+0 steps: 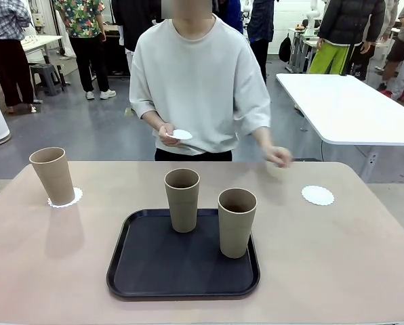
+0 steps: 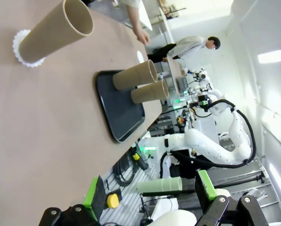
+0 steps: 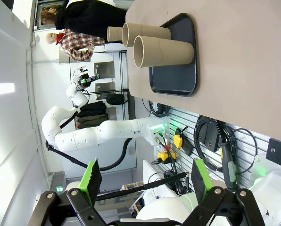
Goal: Place coasters on the table and set cups on them.
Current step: Take one Reusable plastic cup from the Flat Tray and place it on a coaster set by the human.
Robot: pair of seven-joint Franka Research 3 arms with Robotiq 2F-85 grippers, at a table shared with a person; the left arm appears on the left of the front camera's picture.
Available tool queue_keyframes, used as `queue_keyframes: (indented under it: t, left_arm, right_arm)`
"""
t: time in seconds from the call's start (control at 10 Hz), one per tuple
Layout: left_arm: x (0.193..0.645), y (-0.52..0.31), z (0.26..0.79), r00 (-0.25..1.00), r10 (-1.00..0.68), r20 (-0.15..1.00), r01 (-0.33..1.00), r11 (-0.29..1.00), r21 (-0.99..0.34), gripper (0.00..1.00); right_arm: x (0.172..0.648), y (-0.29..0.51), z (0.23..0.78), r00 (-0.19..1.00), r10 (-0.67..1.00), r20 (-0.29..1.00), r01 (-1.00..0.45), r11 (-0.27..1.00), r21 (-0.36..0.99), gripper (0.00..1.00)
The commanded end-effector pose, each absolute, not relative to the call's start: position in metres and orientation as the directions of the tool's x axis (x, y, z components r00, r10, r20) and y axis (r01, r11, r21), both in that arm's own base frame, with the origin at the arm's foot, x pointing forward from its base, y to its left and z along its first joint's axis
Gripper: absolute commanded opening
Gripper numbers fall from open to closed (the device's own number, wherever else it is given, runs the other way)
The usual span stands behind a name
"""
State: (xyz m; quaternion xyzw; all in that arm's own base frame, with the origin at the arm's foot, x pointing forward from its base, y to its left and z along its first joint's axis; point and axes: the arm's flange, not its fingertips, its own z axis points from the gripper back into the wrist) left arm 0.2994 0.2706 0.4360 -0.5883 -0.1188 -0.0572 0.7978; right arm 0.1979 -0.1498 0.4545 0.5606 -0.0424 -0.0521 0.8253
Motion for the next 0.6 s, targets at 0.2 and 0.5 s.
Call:
queue_keyframes:
  t: [0.2,0.5]
  left_arm:
    - [0.2994,0.2713,0.4395,0.965,0.060,0.256,0.226,0.304,-0.925,1.00]
    - [0.2994,0.2713,0.4395,0.965,0.060,0.256,0.226,0.304,-0.925,1.00]
  right_arm:
    - [0.1980,-0.1502,0.4549,0.991,-0.130,0.015,0.032,0.353,0.935,1.00]
    - [0.1980,-0.1502,0.4549,0.991,-0.130,0.015,0.032,0.353,0.935,1.00]
